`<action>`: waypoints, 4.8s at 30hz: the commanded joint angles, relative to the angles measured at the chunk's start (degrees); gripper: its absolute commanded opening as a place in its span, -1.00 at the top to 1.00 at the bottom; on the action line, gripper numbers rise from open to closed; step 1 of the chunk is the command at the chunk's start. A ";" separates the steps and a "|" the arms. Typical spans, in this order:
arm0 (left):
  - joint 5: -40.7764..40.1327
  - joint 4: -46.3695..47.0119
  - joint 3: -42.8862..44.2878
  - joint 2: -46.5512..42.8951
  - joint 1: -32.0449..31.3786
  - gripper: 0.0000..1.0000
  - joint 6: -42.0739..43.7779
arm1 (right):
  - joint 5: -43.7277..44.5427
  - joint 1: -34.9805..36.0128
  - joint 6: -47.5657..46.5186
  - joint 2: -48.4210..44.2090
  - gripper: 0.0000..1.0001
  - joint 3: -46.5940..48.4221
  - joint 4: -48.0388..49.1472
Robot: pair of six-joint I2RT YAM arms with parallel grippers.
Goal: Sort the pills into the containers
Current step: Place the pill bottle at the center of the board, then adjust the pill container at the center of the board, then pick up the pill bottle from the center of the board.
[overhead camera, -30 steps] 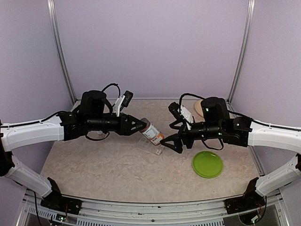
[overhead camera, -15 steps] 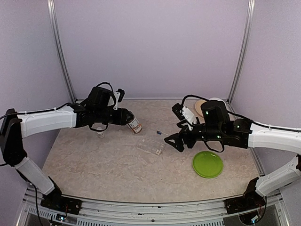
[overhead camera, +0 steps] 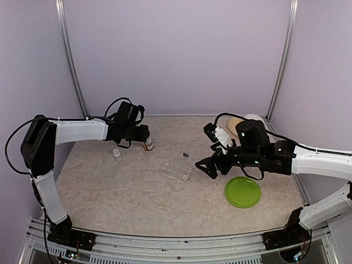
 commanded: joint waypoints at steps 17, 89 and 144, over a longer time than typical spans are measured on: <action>-10.69 -5.31 8.60 7.13 -0.04 0.52 2.87 | 1.08 -0.55 0.95 -0.62 -1.00 -1.83 0.28; 27.19 23.85 -18.38 3.84 -16.84 -0.98 -14.58 | 0.22 -5.79 5.52 -0.01 -1.00 -4.06 0.83; -7.96 1.17 -17.85 -8.05 9.08 -0.29 -10.43 | -1.92 -7.47 5.29 -2.37 -1.00 -6.53 1.74</action>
